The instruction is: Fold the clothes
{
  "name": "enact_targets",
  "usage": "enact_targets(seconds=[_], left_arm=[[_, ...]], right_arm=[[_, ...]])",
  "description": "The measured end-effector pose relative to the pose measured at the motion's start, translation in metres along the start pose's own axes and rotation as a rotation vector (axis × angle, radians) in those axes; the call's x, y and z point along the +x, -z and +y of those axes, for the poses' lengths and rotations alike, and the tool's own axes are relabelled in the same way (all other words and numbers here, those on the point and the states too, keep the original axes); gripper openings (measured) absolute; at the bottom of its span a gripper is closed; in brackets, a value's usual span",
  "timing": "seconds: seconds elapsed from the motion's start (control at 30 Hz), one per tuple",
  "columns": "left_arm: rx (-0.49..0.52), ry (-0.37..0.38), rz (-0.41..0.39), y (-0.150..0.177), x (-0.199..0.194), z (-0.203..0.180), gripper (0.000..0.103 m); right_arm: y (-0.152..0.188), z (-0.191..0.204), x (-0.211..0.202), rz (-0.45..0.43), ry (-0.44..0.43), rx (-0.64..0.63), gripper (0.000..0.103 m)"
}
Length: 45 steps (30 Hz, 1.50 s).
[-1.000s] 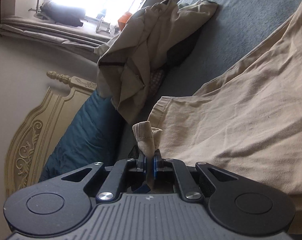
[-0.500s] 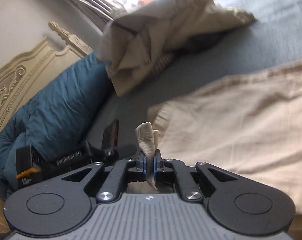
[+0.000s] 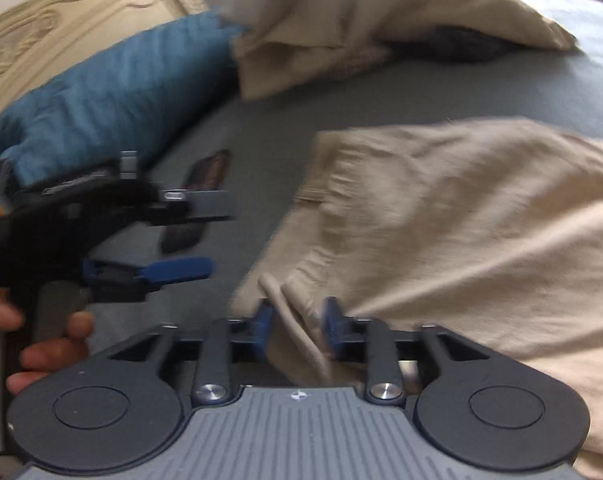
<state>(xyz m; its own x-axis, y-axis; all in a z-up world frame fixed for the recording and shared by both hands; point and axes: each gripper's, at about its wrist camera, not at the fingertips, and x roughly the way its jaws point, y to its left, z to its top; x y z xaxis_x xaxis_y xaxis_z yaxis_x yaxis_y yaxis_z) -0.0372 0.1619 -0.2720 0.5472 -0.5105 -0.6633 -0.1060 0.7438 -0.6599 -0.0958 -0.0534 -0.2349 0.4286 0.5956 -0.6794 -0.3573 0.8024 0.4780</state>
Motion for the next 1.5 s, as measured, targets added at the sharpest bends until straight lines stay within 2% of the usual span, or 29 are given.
enact_targets(seconds=[0.07, 0.2, 0.27, 0.4, 0.5, 0.6, 0.7, 0.9, 0.97, 1.03, 1.17, 1.2, 1.23, 1.27, 1.37, 1.5], left_arm=[[0.019, 0.023, 0.016, 0.001, 0.002, -0.004, 0.08], [0.084, 0.055, 0.047, 0.001, 0.009, -0.016, 0.08], [0.128, 0.058, 0.06, 0.003, 0.011, -0.021, 0.08], [0.208, 0.051, 0.097, 0.01, 0.014, -0.032, 0.08], [0.283, -0.005, 0.144, 0.017, 0.022, -0.04, 0.077], [0.34, -0.051, 0.176, 0.022, 0.03, -0.046, 0.073], [0.35, -0.089, 0.199, 0.022, 0.039, -0.047, 0.065], [0.353, -0.145, 0.189, 0.024, 0.043, -0.047, 0.051], [0.371, -0.157, 0.169, 0.027, 0.04, -0.048, 0.041], [0.385, -0.141, 0.142, 0.029, 0.035, -0.049, 0.028], [0.44, -0.144, 0.101, 0.037, 0.028, -0.054, 0.022], [0.459, -0.145, 0.09, 0.039, 0.027, -0.056, 0.02], [0.488, -0.139, 0.075, 0.042, 0.024, -0.059, 0.011], [0.522, -0.127, 0.055, 0.045, 0.02, -0.062, 0.009], [0.645, -0.096, -0.001, 0.057, 0.008, -0.076, 0.008], [0.765, -0.075, -0.029, 0.07, 0.003, -0.089, 0.008]], right_arm=[[-0.002, 0.005, -0.008, 0.02, -0.064, -0.04, 0.066], [-0.008, -0.004, -0.032, 0.097, -0.142, -0.064, 0.067], [-0.016, -0.021, -0.045, 0.12, -0.184, -0.012, 0.066], [-0.04, -0.059, -0.068, 0.093, -0.181, 0.14, 0.066], [-0.062, -0.085, -0.072, 0.044, -0.168, 0.282, 0.06], [-0.08, -0.094, -0.057, 0.038, -0.166, 0.376, 0.056], [-0.095, -0.09, -0.032, 0.092, -0.122, 0.404, 0.057], [-0.116, -0.077, 0.02, 0.241, 0.055, 0.401, 0.058], [-0.119, -0.07, 0.03, 0.263, 0.105, 0.365, 0.064], [-0.122, -0.062, 0.038, 0.278, 0.159, 0.327, 0.065], [-0.119, -0.055, 0.046, 0.296, 0.214, 0.279, 0.067], [-0.118, -0.054, 0.048, 0.298, 0.223, 0.272, 0.068], [-0.117, -0.053, 0.049, 0.301, 0.232, 0.265, 0.068], [-0.117, -0.051, 0.051, 0.304, 0.24, 0.258, 0.068], [-0.117, -0.045, 0.057, 0.312, 0.264, 0.233, 0.068], [-0.119, -0.037, 0.067, 0.331, 0.296, 0.191, 0.069]])
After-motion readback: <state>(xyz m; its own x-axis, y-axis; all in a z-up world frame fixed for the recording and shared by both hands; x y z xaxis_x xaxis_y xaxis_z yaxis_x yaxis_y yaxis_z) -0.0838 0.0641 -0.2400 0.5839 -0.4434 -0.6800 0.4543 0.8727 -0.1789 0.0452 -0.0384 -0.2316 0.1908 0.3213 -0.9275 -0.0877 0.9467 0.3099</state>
